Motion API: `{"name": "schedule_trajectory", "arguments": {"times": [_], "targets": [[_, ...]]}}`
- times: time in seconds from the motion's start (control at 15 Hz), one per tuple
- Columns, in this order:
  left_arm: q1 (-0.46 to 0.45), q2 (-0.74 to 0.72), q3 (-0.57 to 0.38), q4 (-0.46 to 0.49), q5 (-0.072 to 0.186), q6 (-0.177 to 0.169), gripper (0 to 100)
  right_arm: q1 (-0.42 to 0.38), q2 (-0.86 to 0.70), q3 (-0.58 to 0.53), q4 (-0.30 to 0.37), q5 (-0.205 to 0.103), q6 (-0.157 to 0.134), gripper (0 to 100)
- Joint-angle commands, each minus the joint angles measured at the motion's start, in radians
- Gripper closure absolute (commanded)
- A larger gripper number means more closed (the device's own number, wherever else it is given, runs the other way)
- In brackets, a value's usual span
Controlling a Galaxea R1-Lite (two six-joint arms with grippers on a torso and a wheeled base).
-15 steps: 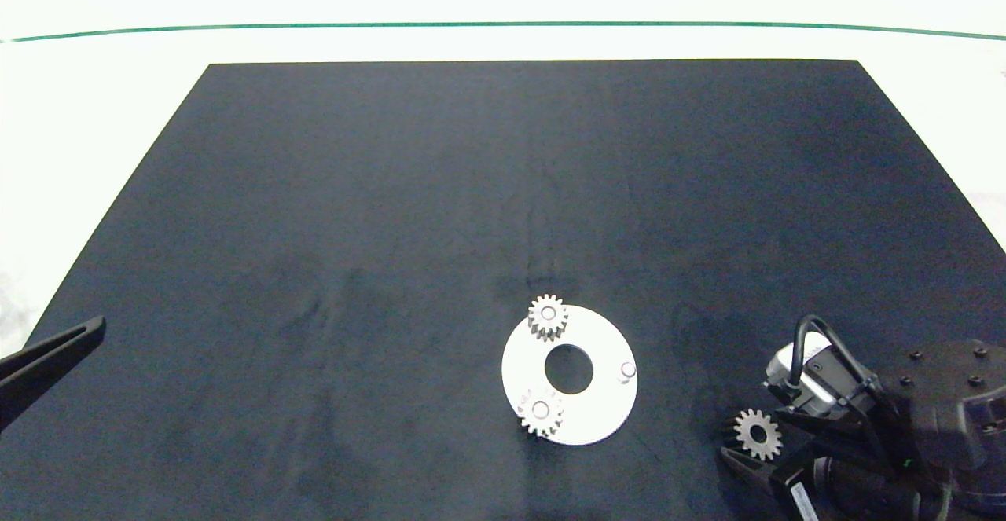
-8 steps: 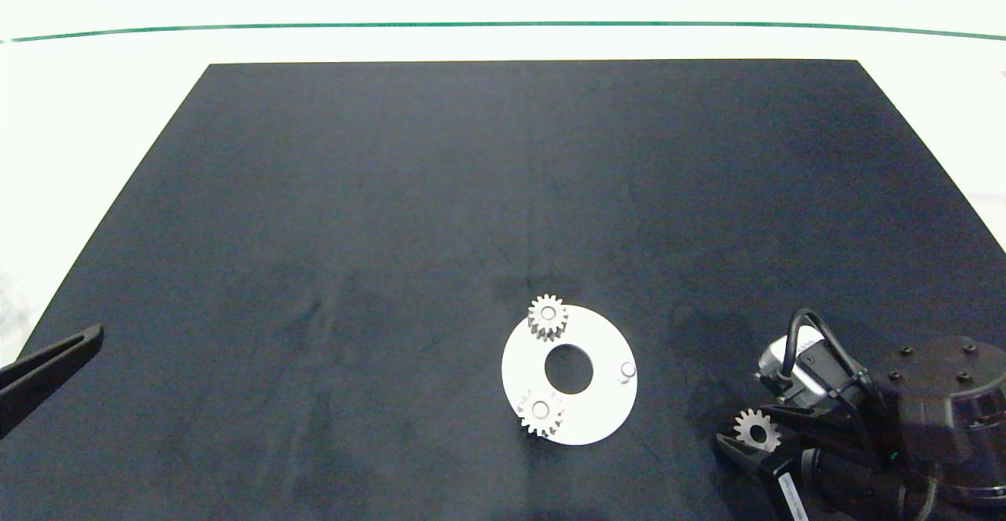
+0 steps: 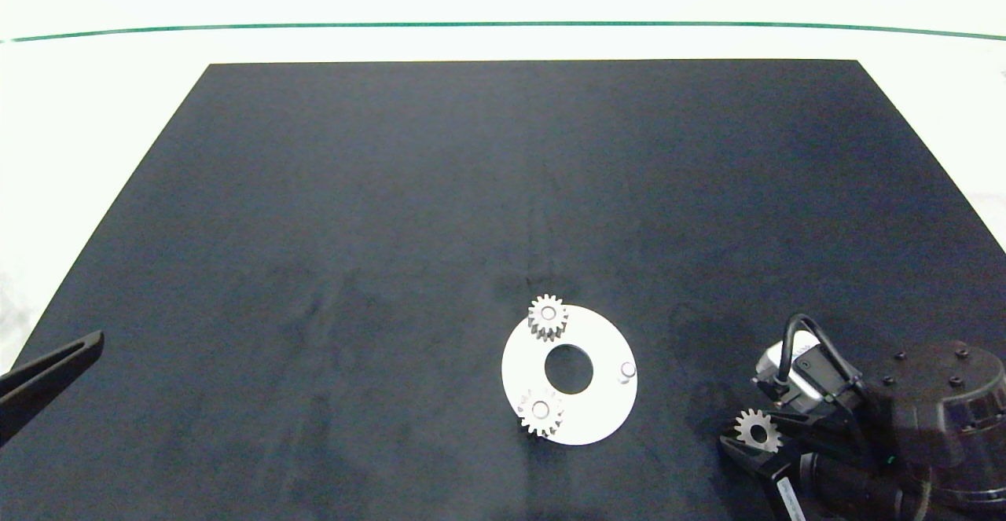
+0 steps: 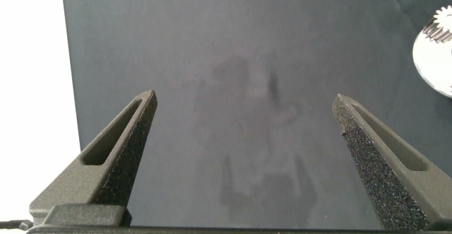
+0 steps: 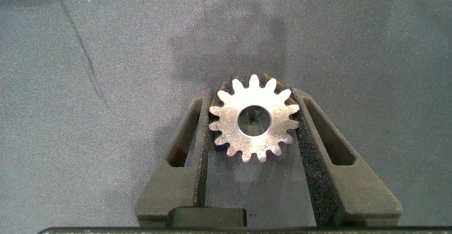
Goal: Install three planetary gears onto the carrier pins
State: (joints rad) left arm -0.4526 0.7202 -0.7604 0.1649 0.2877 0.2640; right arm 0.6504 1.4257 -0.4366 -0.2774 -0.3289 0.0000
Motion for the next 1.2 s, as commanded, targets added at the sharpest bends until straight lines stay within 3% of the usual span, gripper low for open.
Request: {"name": "schedule_trajectory", "arguments": {"times": [0.07,0.33,0.6,1.2], "targets": [[0.0,-0.001,0.001,0.001,0.002,0.001,0,0.0,-0.002,-0.001,-0.002,-0.001,0.002,70],[0.0,-0.002,0.003,0.001,0.002,0.001,0,0.002,-0.007,0.002,0.0,-0.002,0.002,78],[0.002,-0.004,0.009,0.001,0.002,0.001,0,0.005,-0.07,-0.01,0.004,-0.007,-0.011,78],[0.0,-0.027,0.066,0.001,0.002,0.003,0,0.071,-0.048,-0.266,0.169,-0.007,-0.008,78]]}}
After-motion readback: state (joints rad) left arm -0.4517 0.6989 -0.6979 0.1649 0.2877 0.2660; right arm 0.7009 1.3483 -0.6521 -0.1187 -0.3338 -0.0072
